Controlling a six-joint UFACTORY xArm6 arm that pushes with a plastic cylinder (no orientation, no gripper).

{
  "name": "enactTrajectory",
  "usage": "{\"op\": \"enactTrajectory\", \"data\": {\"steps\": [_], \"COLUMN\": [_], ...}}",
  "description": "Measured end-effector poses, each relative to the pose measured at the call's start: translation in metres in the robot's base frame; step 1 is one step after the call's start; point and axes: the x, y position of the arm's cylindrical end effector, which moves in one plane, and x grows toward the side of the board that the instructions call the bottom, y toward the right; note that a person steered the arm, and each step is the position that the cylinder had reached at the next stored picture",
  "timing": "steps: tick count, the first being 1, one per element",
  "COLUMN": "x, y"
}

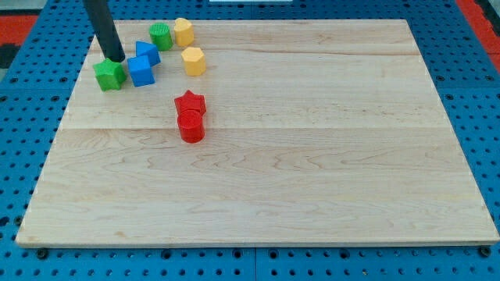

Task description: Move the blue triangle clsoe to the green circle

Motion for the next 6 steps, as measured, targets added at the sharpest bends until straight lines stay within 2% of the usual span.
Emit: {"op": "enactTrajectory", "data": {"steps": [1, 2, 3, 4, 6], "x": [-0.004, -0.013, -0.009, 0.03, 0.026], "y": [0.036, 0.047, 0.018, 0.018, 0.069]}}
